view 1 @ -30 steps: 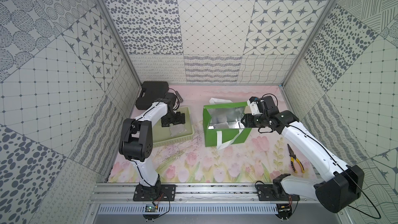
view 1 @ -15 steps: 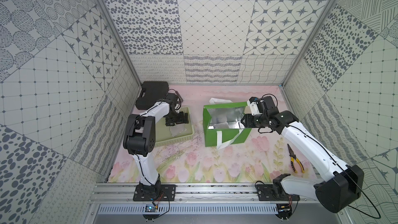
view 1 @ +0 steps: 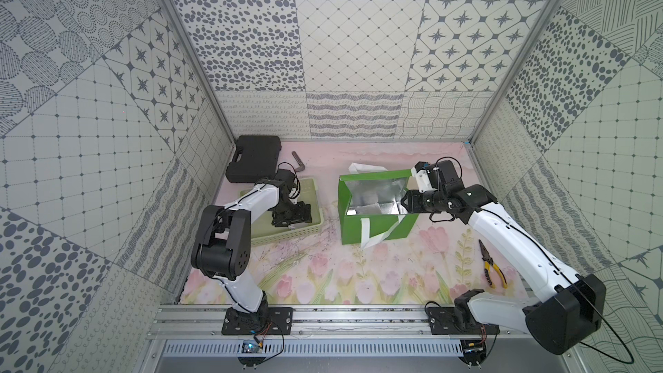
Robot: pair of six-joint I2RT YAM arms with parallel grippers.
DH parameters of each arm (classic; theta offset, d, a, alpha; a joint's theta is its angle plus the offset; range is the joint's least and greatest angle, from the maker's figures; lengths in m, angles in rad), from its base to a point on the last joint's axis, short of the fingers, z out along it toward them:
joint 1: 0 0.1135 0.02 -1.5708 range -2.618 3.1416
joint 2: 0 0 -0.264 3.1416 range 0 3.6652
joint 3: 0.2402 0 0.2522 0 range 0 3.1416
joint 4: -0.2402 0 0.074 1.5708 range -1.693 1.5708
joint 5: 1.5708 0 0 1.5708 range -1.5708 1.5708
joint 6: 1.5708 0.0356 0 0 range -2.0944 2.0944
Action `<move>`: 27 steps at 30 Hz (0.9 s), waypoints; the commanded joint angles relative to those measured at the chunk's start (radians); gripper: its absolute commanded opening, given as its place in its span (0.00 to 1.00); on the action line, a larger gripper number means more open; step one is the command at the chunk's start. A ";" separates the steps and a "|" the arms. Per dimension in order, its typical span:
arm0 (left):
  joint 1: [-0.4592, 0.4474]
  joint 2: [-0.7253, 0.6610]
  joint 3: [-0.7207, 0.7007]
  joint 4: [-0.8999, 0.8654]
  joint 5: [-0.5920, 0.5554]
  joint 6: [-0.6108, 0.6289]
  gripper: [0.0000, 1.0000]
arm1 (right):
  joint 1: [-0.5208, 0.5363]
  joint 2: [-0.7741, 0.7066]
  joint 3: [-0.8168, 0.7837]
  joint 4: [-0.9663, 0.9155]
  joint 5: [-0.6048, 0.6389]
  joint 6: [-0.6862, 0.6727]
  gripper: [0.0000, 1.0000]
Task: Place the ice pack in the delivery bag
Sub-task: Pick up the ice pack from the bin.
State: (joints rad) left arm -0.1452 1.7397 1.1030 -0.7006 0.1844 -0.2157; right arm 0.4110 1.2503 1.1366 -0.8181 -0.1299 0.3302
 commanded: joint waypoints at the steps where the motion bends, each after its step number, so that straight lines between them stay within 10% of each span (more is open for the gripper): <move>1: -0.039 0.043 0.025 -0.035 -0.119 -0.015 0.87 | 0.004 0.000 -0.011 0.028 0.001 0.007 0.43; 10: -0.072 0.125 0.060 -0.017 -0.229 -0.074 0.79 | 0.005 -0.031 -0.034 0.027 0.010 0.019 0.44; 27: -0.060 -0.138 0.125 -0.118 -0.199 -0.060 0.24 | 0.003 -0.019 -0.013 0.023 0.012 0.017 0.43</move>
State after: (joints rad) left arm -0.2119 1.7000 1.1770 -0.7486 -0.0139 -0.2878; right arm 0.4110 1.2366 1.1160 -0.8116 -0.1284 0.3420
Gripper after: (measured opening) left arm 0.618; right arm 0.438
